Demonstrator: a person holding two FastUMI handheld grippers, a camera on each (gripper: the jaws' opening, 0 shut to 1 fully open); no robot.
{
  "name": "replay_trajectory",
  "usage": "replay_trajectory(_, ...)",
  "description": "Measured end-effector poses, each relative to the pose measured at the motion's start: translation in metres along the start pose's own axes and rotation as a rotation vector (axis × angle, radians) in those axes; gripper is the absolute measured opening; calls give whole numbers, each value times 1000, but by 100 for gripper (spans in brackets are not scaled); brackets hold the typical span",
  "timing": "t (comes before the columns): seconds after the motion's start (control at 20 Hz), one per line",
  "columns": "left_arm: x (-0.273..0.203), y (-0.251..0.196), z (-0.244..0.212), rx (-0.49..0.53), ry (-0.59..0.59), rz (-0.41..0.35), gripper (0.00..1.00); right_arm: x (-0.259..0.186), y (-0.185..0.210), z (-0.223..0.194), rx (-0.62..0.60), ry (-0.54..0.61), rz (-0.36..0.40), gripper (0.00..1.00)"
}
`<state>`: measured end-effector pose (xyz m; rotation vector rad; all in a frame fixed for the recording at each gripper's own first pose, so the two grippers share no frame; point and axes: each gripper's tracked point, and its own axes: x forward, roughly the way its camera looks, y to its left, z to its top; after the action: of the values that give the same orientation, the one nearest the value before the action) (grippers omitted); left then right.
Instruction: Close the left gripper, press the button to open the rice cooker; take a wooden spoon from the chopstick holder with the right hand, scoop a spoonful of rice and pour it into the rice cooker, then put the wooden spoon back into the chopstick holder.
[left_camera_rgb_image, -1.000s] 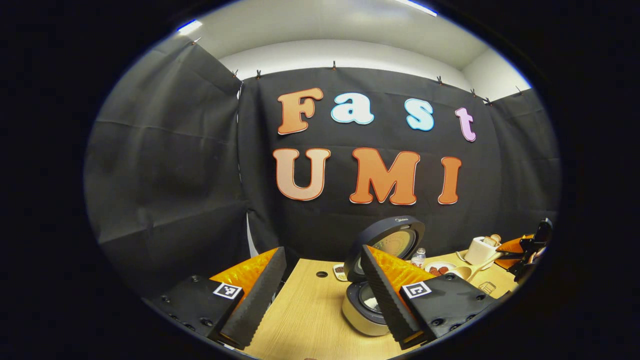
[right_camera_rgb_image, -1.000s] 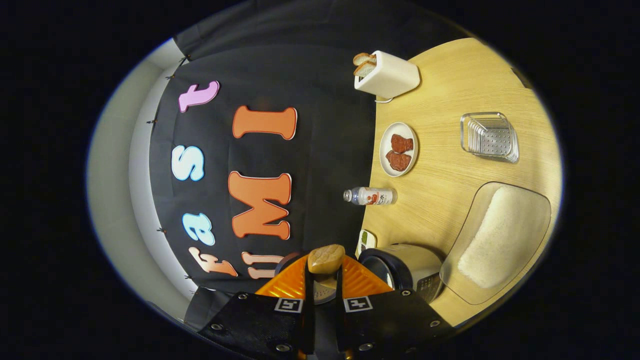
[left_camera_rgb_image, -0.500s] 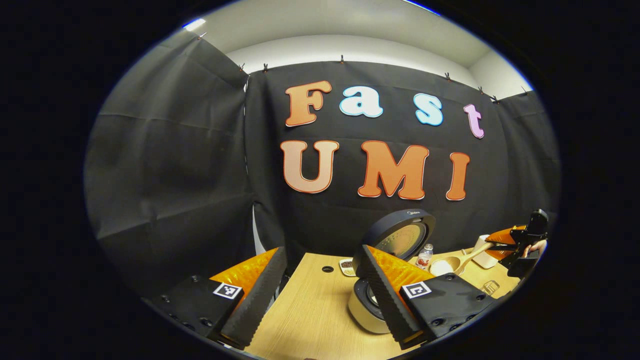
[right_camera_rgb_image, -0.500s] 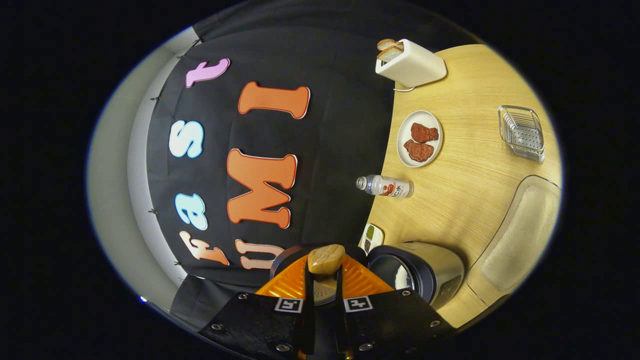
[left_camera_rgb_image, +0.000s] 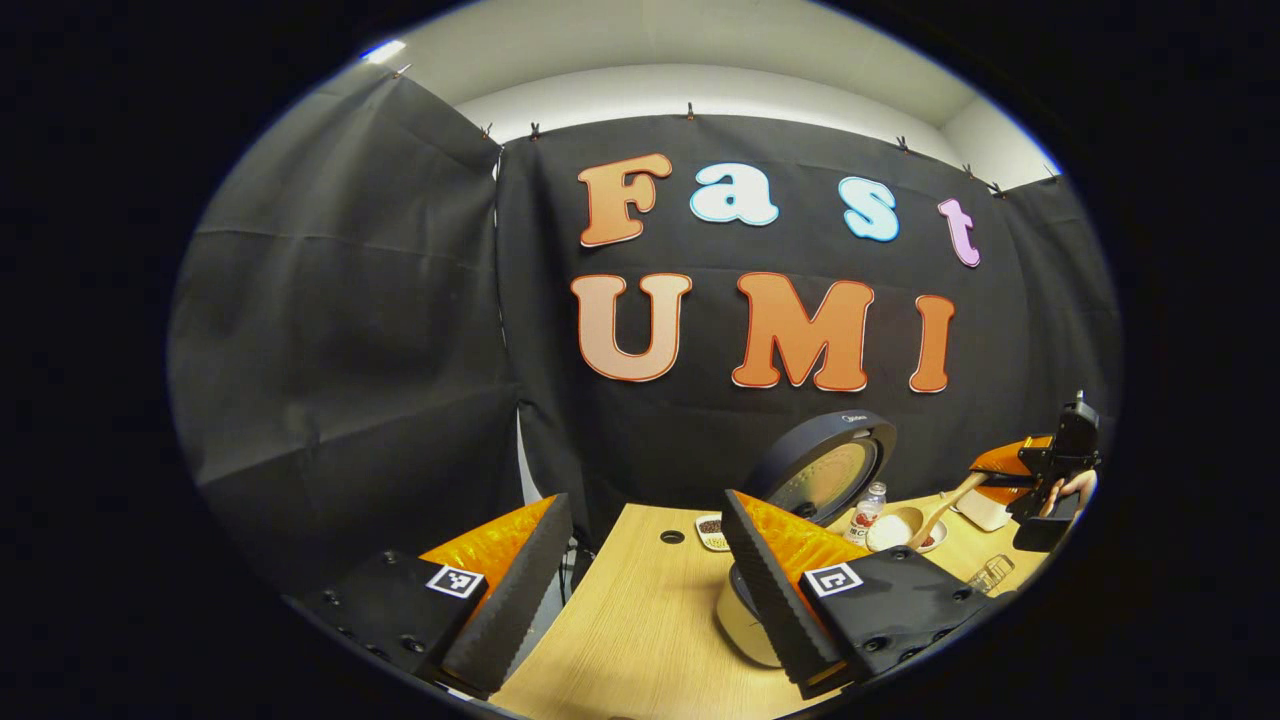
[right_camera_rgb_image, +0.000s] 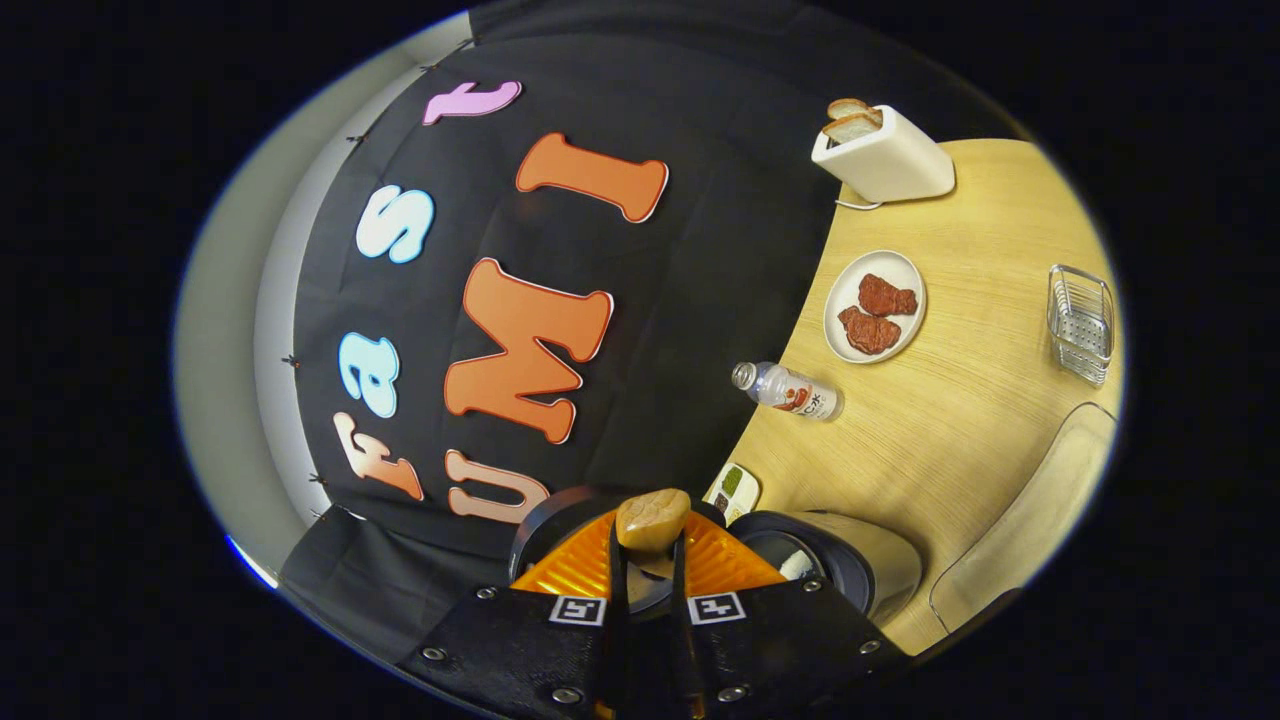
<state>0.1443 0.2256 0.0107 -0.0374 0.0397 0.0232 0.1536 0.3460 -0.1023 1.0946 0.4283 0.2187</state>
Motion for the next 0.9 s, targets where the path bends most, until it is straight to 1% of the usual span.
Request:
replay_trajectory(0.1,2,1,1,4,-1,3,98,1,6,0,-28,-4,12,16)
replay_trajectory(0.35,6,4,3,7,-4,7,98,2,16,0,-151,-24,19,16)
replay_trajectory(0.6,5,7,4,7,-5,15,98,3,22,-4,-165,-13,43,15)
replay_trajectory(0.9,5,6,3,14,-6,16,98,2,26,-5,-263,-28,45,15)
